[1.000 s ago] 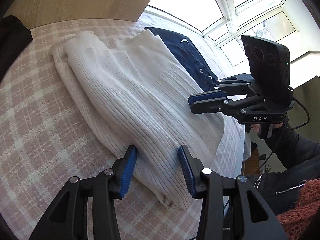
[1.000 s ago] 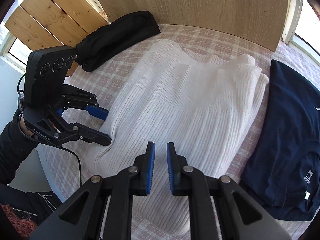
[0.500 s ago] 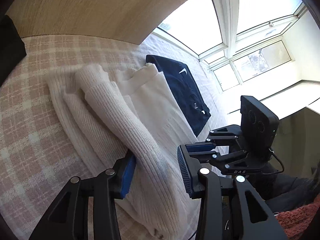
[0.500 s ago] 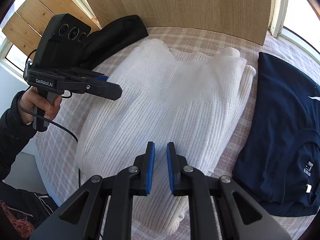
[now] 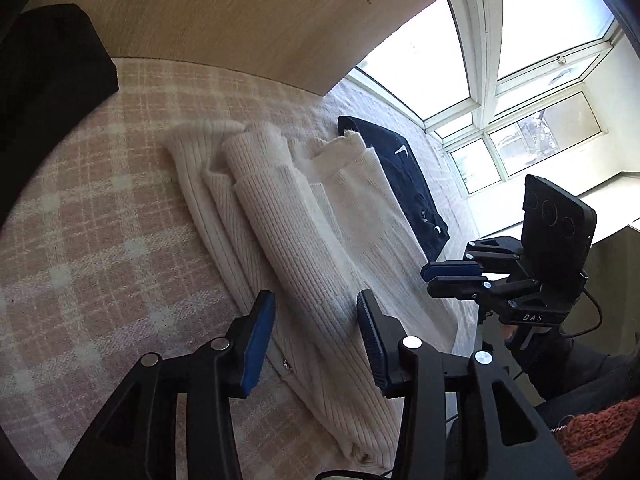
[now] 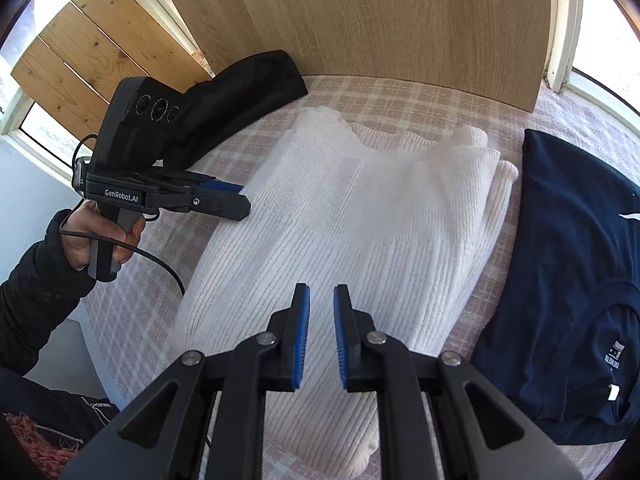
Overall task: Fold clothes
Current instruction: 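Smooth and tuck the folded sweater edge with the left gripper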
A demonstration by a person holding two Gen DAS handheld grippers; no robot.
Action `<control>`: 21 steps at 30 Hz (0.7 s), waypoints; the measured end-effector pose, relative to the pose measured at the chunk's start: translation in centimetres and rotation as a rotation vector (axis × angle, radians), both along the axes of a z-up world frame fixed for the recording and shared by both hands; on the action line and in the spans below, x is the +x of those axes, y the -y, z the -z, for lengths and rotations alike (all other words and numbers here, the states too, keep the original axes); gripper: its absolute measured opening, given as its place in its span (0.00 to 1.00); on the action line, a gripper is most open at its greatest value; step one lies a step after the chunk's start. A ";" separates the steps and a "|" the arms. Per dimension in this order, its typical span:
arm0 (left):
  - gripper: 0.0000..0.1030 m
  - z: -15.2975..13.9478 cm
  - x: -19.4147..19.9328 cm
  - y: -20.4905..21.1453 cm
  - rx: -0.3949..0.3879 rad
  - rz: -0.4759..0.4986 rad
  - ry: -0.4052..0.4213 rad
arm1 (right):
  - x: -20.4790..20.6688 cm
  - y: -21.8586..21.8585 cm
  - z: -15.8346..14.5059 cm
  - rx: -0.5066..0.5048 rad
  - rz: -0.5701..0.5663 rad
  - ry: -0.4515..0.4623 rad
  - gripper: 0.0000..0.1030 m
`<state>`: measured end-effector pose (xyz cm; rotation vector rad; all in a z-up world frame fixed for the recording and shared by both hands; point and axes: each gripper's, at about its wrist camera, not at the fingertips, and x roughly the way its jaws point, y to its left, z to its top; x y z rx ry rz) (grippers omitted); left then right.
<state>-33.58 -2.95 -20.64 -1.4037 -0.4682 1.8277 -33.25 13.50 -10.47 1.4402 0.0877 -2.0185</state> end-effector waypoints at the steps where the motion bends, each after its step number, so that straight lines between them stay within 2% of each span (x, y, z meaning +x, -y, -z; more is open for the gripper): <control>1: 0.40 -0.4 0.0 0.0 -0.026 -0.002 -0.015 | -0.5 0.6 -0.4 0.010 -0.011 -0.020 0.12; 4: 0.40 -2.2 0.0 0.0 -0.083 -0.012 -0.083 | -1.7 1.9 -0.3 0.101 -0.020 -0.079 0.12; 8: 0.43 -3.8 -0.7 -1.9 -0.103 0.032 -0.162 | -3.9 0.7 0.9 0.102 0.030 -0.034 0.12; 10: 0.44 -2.7 -1.9 -2.9 -0.101 0.039 -0.136 | -4.9 -0.1 1.9 0.088 0.061 -0.007 0.12; 12: 0.43 -0.7 -2.9 -3.7 -0.200 0.050 -0.126 | -5.9 -0.4 3.8 0.102 0.070 0.040 0.12; 15: 0.41 0.6 -3.2 -3.1 -0.186 0.048 -0.130 | -6.6 -0.8 5.3 0.061 0.065 0.097 0.10; 17: 0.42 0.0 -3.2 -2.2 -0.183 0.009 -0.104 | -6.7 -1.6 4.3 0.018 0.077 0.103 0.11; 18: 0.43 -0.7 -3.0 -1.7 -0.201 -0.019 -0.116 | -6.6 -2.2 3.5 -0.004 0.087 0.100 0.12; 20: 0.45 -2.2 -2.8 -0.8 -0.182 -0.059 -0.139 | -6.6 -3.3 2.0 -0.036 0.108 0.092 0.13; 21: 0.49 -2.9 -2.7 -0.4 -0.171 -0.079 -0.150 | -6.7 -3.8 1.4 -0.030 0.126 0.081 0.16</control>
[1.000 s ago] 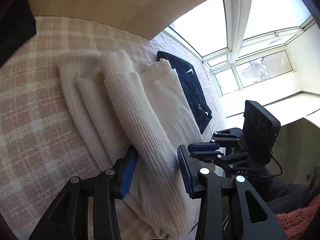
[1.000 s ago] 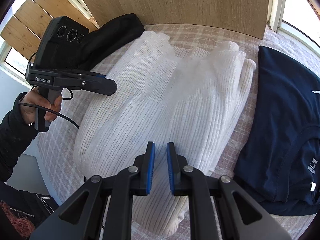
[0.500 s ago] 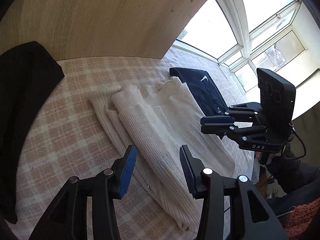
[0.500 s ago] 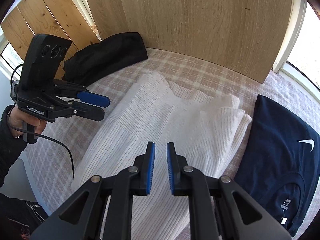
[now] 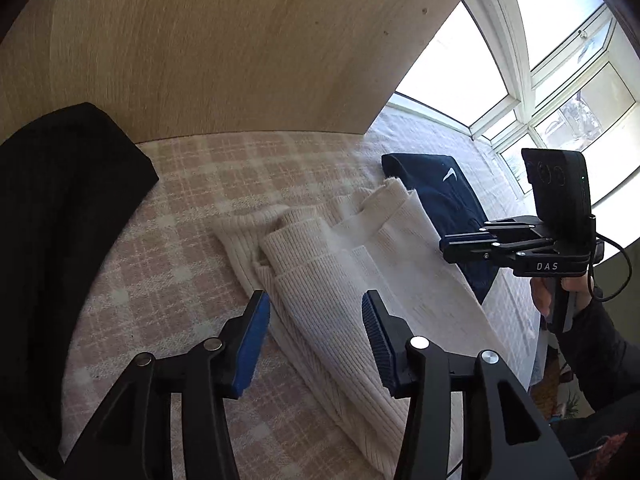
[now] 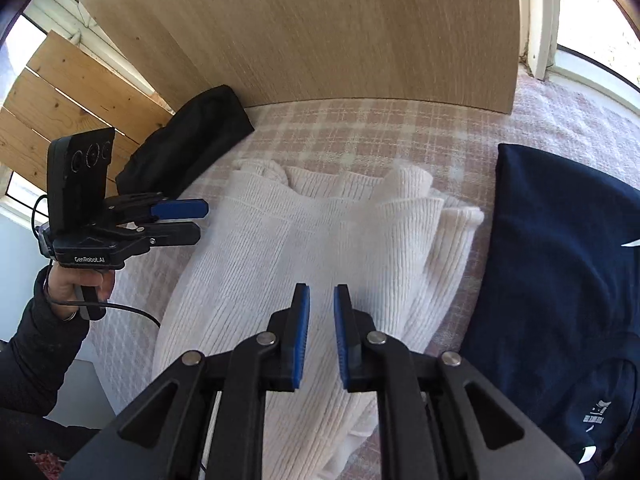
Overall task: Fold clothes
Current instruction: 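Smooth and tuck the folded sweater edge with the left gripper, then move both grippers to the rolled sweater end and close on it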
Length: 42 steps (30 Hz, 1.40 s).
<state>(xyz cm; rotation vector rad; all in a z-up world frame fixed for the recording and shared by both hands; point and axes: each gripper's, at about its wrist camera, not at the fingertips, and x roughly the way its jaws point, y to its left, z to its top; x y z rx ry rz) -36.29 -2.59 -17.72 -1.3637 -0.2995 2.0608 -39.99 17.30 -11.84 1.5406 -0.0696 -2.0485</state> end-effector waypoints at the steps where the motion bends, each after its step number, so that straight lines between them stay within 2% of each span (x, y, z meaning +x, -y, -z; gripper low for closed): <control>1: 0.52 -0.4 0.0 -0.5 0.012 0.020 -0.006 | -0.2 -0.3 -0.3 0.012 0.009 -0.008 0.19; 3: 0.54 -0.8 -0.2 -2.1 0.016 0.075 -0.016 | -0.7 -0.1 -0.2 0.049 0.006 -0.020 0.19; 6: 0.53 1.3 -1.3 -4.5 -0.026 0.119 0.027 | -2.1 -0.5 1.4 0.095 0.023 -0.003 0.19; 7: 0.53 2.1 -1.6 -4.7 -0.038 0.119 0.026 | -2.7 -1.0 2.4 0.137 0.041 0.014 0.25; 9: 0.53 2.8 -1.8 -4.3 -0.040 0.107 0.031 | -3.4 -2.5 3.1 0.088 0.087 0.057 0.37; 11: 0.53 2.5 -1.9 -3.4 -0.014 0.084 0.050 | -3.7 -4.0 2.5 0.020 0.130 0.095 0.37; 13: 0.53 1.5 -1.7 -2.0 -0.013 0.045 0.051 | -3.3 -5.0 0.9 0.018 0.152 0.051 0.39; 15: 0.57 0.9 -1.6 -0.6 -0.020 0.014 0.053 | -3.1 -5.2 0.0 0.083 0.139 0.006 0.39; 18: 0.62 1.5 -2.1 0.7 -0.061 -0.031 0.097 | -3.4 -5.2 0.2 0.096 0.099 0.021 0.39; 25: 0.66 4.1 -3.3 0.8 -0.043 -0.065 0.198 | -4.3 -4.9 2.4 0.065 0.121 0.105 0.39; 29: 0.66 4.5 -3.9 0.6 -0.028 -0.072 0.213 | -4.7 -4.8 2.7 0.066 0.123 0.116 0.39; 34: 0.66 4.2 -4.6 0.7 -0.001 -0.082 0.221 | -5.2 -5.8 2.1 -0.062 0.157 0.159 0.39; 37: 0.67 4.4 -4.8 0.4 0.004 -0.073 0.234 | -5.5 -6.0 2.1 -0.090 0.175 0.176 0.39; 42: 0.67 4.5 -4.8 0.1 0.000 -0.060 0.234 | -5.1 -4.3 1.9 -0.007 0.144 0.135 0.39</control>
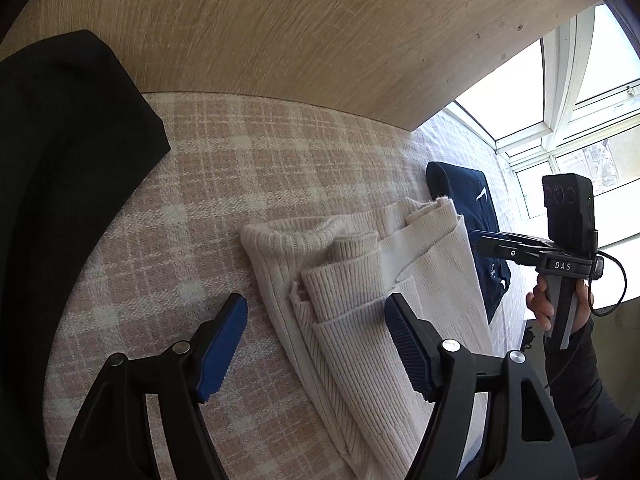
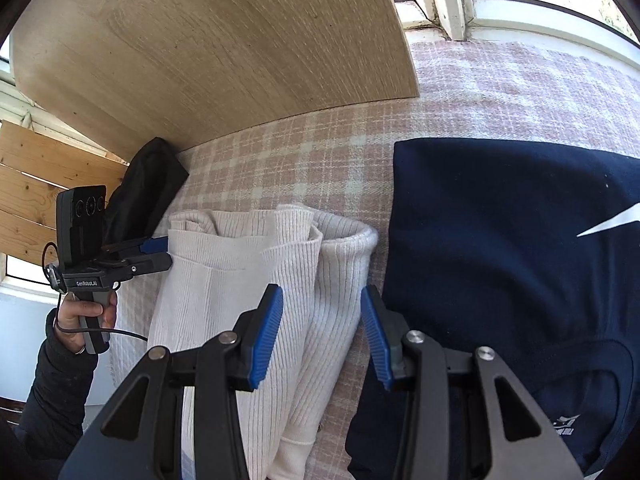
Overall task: Fold clothes
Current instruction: 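Move both grippers to the rolled sweater end and close on it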
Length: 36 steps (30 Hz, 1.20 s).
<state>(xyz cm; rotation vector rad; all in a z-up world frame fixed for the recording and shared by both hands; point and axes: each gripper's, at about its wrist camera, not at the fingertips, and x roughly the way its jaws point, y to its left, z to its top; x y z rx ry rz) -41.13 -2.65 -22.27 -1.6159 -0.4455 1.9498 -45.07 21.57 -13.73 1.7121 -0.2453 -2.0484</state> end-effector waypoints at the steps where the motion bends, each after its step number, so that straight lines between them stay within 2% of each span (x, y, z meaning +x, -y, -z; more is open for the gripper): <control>1: 0.67 0.0 0.0 -0.1 -0.003 0.003 -0.001 | 0.2 0.7 0.1 0.028 -0.020 -0.011 0.39; 6: 0.68 0.0 0.0 -0.4 -0.013 0.017 -0.007 | 0.6 3.0 0.6 0.191 -0.083 -0.081 0.39; 7: 0.68 0.1 0.0 -0.3 -0.012 0.016 -0.006 | 0.3 2.8 0.8 0.202 -0.079 -0.076 0.44; 9: 0.68 0.1 0.0 -0.3 -0.006 0.017 -0.006 | -0.2 1.8 1.4 0.185 -0.066 -0.051 0.54; 12: 0.68 0.2 -0.2 -0.5 -0.003 0.025 -0.004 | -0.9 0.7 2.2 0.137 -0.059 -0.015 0.62; 16: 0.69 0.2 -0.3 -0.8 -0.003 0.047 -0.008 | -1.2 0.5 2.5 0.083 -0.076 -0.007 0.67; 19: 0.66 0.1 -0.2 -0.7 -0.010 0.061 -0.023 | -0.9 1.2 1.8 0.130 -0.112 -0.041 0.67; 22: 0.58 0.2 -0.3 -0.7 -0.002 0.068 -0.030 | -0.4 2.5 0.7 0.188 -0.180 -0.106 0.67; 24: 0.58 0.1 -0.3 -0.7 -0.003 0.070 -0.037 | -0.7 2.9 1.1 0.208 -0.201 -0.085 0.67; 29: 0.56 0.0 -0.2 -0.9 -0.012 0.086 -0.051 | -1.7 1.6 2.8 0.093 -0.155 0.010 0.69; 34: 0.51 0.2 -0.2 -0.9 0.004 0.095 -0.055 | -1.4 1.1 2.9 0.026 -0.162 -0.004 0.70; 35: 0.51 0.2 -0.2 -0.9 0.005 0.097 -0.059 | -1.4 1.0 3.1 0.006 -0.163 -0.006 0.69; 36: 0.50 0.2 -0.2 -0.9 0.007 0.099 -0.062 | -1.4 0.8 3.2 -0.017 -0.159 -0.003 0.62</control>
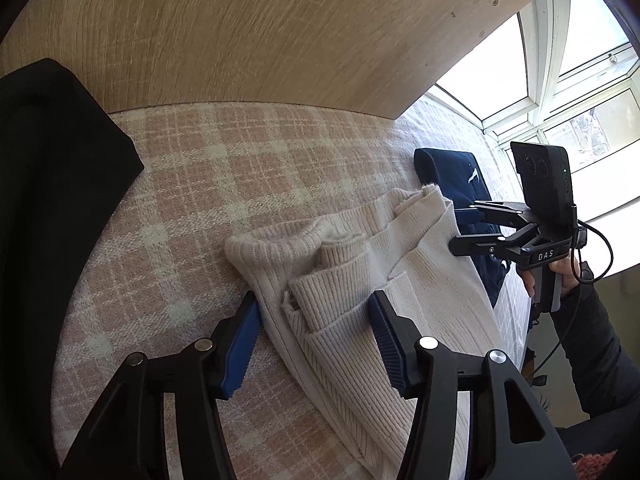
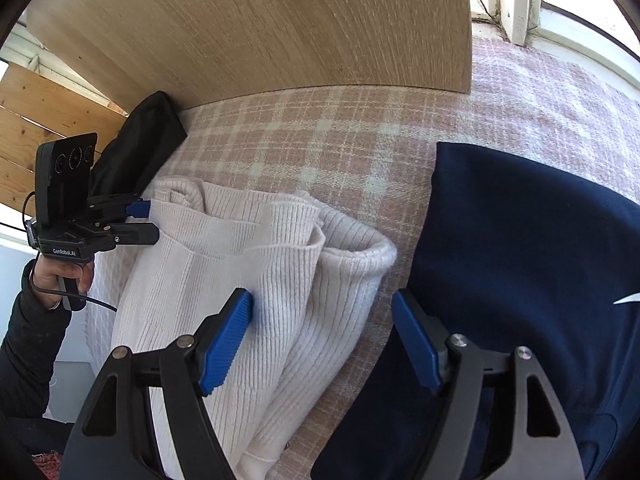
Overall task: Fold clothes
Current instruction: 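Move both grippers to the rolled sweater end and close on it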
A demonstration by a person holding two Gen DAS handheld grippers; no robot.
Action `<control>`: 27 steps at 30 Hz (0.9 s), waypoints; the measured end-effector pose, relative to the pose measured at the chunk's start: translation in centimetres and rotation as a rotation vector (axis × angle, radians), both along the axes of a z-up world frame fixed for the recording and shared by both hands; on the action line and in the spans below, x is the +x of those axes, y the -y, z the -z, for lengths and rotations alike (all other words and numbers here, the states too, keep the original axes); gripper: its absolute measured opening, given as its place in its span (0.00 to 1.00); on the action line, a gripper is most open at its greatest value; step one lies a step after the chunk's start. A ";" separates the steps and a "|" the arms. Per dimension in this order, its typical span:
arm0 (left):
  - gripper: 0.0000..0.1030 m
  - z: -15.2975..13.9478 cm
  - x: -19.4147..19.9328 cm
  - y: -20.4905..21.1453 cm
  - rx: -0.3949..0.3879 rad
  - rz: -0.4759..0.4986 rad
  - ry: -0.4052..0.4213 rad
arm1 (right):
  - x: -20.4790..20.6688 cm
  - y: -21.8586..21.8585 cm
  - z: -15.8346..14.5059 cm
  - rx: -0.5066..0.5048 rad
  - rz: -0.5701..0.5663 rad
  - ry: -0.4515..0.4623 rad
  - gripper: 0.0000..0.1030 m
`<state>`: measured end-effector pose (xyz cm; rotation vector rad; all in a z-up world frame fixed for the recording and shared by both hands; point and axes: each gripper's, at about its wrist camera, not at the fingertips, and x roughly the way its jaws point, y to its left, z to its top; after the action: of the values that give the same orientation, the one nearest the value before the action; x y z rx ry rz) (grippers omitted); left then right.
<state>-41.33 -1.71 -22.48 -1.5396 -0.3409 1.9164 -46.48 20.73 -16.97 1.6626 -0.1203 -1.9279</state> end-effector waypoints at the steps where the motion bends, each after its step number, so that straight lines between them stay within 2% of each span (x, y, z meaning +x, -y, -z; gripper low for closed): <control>1: 0.50 0.0 0.0 0.0 0.002 0.002 -0.002 | -0.1 -0.1 0.1 -0.022 0.004 0.009 0.55; 3: 0.46 0.0 0.0 0.0 0.006 0.007 -0.006 | -0.1 -0.3 0.1 -0.061 0.004 0.034 0.42; 4: 0.46 0.0 0.1 0.0 0.009 0.008 -0.010 | -0.2 -0.3 0.2 -0.080 0.003 0.046 0.39; 9: 0.45 0.3 0.1 -0.1 0.037 -0.006 -0.008 | -0.2 0.0 0.3 -0.095 0.002 0.057 0.38; 13: 0.46 0.1 0.0 -0.4 0.010 0.009 -0.005 | -0.1 0.2 0.5 -0.092 -0.009 0.055 0.39; 15: 0.41 0.0 0.1 -0.6 -0.003 0.016 -0.015 | 0.1 0.6 0.6 -0.078 -0.014 0.040 0.39; 16: 0.36 0.1 0.1 -0.6 0.005 0.018 -0.015 | 0.2 0.8 0.6 -0.069 -0.014 0.032 0.39; 17: 0.26 0.2 0.1 -0.5 0.032 0.014 -0.006 | 0.3 0.9 0.5 -0.063 -0.013 0.025 0.38; 18: 0.23 0.2 0.2 -0.4 0.043 0.008 -0.005 | 0.4 1.0 0.4 -0.061 -0.010 0.020 0.34; 23: 0.20 -0.8 1.0 -1.0 0.014 0.023 -0.074 | 1.4 1.3 -0.9 -0.036 -0.008 -0.051 0.22; 27: 0.19 -2.4 1.9 -0.8 0.037 0.017 -0.120 | 2.6 0.9 -2.9 -0.062 -0.008 -0.116 0.19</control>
<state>-39.39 -0.91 -20.13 -1.3916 -0.3078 1.9679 -43.91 19.87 -14.03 1.5053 -0.1261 -1.9897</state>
